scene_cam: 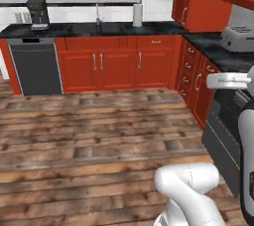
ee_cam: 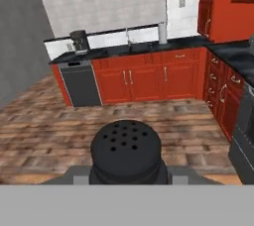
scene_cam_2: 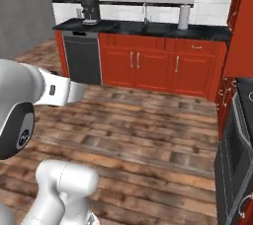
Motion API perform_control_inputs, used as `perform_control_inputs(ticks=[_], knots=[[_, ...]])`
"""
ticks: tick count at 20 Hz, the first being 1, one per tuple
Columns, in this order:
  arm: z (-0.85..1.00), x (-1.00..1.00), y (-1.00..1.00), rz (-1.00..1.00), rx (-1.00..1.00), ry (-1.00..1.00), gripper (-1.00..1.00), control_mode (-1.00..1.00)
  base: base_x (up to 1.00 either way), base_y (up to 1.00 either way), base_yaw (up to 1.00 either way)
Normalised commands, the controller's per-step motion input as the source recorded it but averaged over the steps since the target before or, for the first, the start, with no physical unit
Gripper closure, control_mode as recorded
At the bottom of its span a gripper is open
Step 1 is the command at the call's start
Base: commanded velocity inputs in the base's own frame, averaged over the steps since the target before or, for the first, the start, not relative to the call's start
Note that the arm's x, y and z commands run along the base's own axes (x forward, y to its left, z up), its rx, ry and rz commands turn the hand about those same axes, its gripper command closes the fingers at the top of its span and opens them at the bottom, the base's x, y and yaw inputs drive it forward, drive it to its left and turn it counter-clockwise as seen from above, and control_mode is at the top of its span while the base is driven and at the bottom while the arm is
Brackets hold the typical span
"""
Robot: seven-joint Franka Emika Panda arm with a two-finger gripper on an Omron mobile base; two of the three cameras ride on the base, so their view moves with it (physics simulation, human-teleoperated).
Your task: The dining table condiment station is running low on shaker. Refill the condiment station by opening the cabinet and taking the shaker from the cabinet and placing it on the dining table.
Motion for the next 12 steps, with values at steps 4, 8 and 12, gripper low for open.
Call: perform_control_inputs(ticks=[4,8,12], knots=[[0.00,0.00,0.00,0.00,0.00,0.00,1.00,1.00,0.17,0.19,0.79],[0.00,0.00,0.00,0.00,0.00,0.00,1.00,1.00,0.26,0.14,0.73],[0.00,0.00,0.00,0.00,0.00,0.00,1.00,1.00,0.38,0.06,0.65]])
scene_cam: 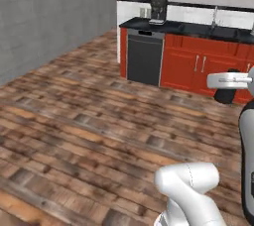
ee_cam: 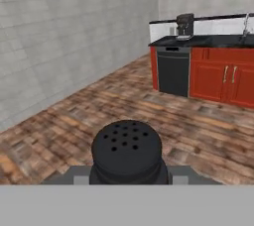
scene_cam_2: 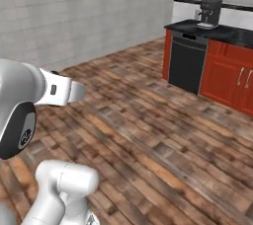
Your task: The dining table condiment station is running low on shaker. Refill the condiment station by opening the cabinet and taking the shaker from the cabinet and placing it on the dining table.
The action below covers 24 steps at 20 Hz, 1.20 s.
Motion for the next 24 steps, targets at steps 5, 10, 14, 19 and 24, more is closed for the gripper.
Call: perform_control_inputs(ticks=[5,10,14,19,24], knots=[[0.00,0.00,0.00,0.00,0.00,0.00,1.00,1.00,0.59,0.00,0.53],[0.00,0.00,0.00,0.00,0.00,0.00,1.00,1.00,0.88,0.00,0.39],[0.00,0.00,0.00,0.00,0.00,0.00,1.00,1.00,0.93,-0.01,0.18],[0.00,0.00,0.00,0.00,0.00,0.00,1.00,1.00,0.99,-0.03,0.00],[0.00,0.00,0.00,0.00,0.00,0.00,1.00,1.00,1.00,0.00,-0.07]])
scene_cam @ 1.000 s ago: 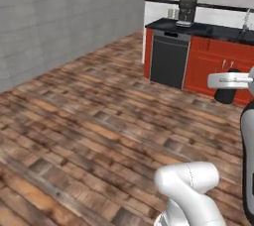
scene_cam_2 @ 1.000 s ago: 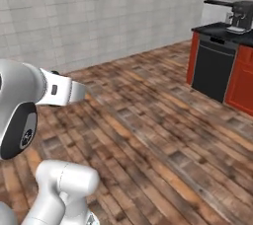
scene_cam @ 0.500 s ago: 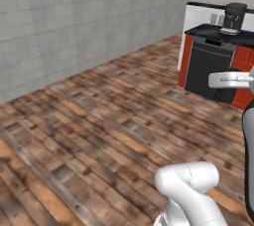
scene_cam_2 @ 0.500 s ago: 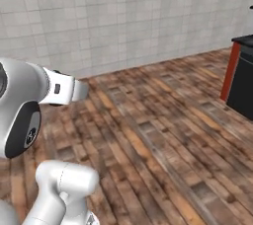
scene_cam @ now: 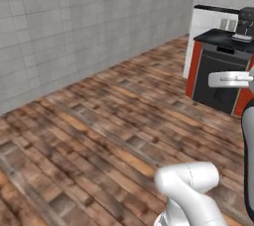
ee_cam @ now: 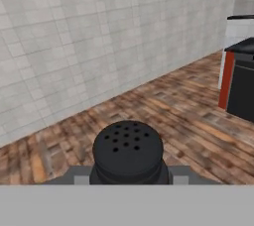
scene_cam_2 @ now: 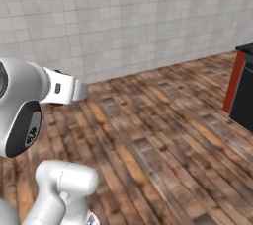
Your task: The dining table condiment station is running low on shaker. Refill the condiment station by opening the cabinet and taking the shaker from the cabinet and placing it on the dining table.
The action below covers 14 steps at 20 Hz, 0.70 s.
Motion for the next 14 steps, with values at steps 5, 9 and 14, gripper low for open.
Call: perform_control_inputs(ticks=[5,9,14], knots=[[0.00,0.00,0.00,0.00,0.00,0.00,1.00,1.00,1.00,0.00,-0.12],[0.00,0.00,0.00,0.00,0.00,0.00,1.00,1.00,1.00,0.00,-0.16],[0.00,0.00,0.00,0.00,0.00,0.00,1.00,1.00,1.00,0.00,-0.18]])
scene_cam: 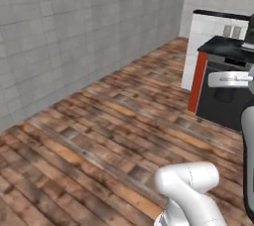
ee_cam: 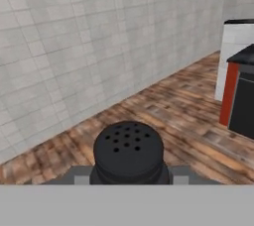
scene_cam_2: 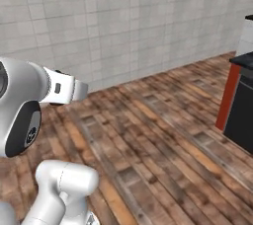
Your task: The dining table condiment station is running low on shaker. Refill the condiment station by opening the cabinet and taking the shaker from the cabinet and placing it on the dining table.
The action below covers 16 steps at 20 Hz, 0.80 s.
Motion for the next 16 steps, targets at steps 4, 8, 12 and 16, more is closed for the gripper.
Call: perform_control_inputs(ticks=[4,8,12,16], knots=[[0.00,0.00,0.00,0.00,0.00,0.00,1.00,1.00,1.00,0.00,-0.20],[0.00,0.00,0.00,0.00,0.00,0.00,1.00,1.00,1.00,0.00,-0.21],[0.00,0.00,0.00,0.00,0.00,0.00,1.00,1.00,1.00,0.00,-0.22],[0.00,0.00,0.00,0.00,0.00,0.00,1.00,1.00,1.00,0.00,-0.22]])
